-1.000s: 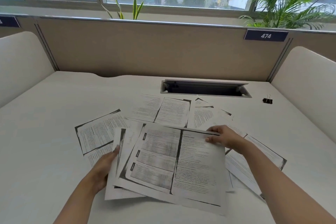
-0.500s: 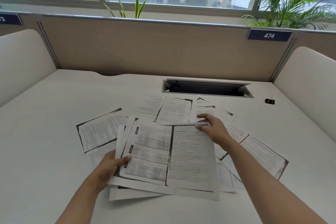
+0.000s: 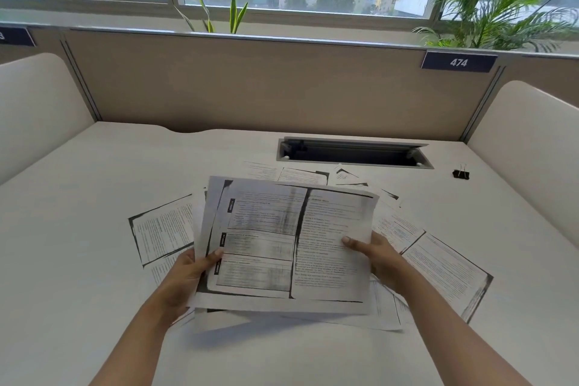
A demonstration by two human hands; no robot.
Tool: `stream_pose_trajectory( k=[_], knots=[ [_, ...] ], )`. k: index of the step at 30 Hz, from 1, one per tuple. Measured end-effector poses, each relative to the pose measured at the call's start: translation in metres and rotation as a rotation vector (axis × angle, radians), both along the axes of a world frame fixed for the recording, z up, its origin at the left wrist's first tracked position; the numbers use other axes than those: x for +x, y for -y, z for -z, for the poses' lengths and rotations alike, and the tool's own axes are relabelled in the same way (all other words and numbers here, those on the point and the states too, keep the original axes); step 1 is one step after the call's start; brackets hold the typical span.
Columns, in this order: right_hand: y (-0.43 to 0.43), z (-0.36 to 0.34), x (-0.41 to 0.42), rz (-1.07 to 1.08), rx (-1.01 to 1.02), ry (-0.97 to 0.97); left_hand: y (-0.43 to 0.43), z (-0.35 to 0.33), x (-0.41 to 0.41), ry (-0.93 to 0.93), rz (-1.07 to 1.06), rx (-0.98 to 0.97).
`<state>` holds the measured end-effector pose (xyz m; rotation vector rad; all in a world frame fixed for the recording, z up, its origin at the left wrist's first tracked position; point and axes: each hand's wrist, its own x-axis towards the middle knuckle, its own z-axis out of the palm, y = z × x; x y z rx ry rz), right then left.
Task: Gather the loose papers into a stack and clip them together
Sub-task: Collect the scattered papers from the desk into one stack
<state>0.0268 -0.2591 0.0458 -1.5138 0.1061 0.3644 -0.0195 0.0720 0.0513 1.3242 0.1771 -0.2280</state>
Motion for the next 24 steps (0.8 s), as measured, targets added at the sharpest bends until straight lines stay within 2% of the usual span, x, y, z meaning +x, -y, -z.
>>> stream_pose_trajectory(
  k=[9, 18, 24],
  knots=[
    [0.003, -0.011, 0.001, 0.146, 0.119, 0.197, 0.005, -0.025, 0.01, 0.16, 0.066, 0.107],
    [0.014, -0.013, -0.001, 0.158, -0.064, 0.278, 0.015, -0.045, 0.007, 0.256, 0.209, 0.213],
    [0.018, -0.016, 0.0, 0.092, -0.039, 0.284, 0.013, -0.051, 0.008, 0.264, 0.271, 0.207]
  ],
)
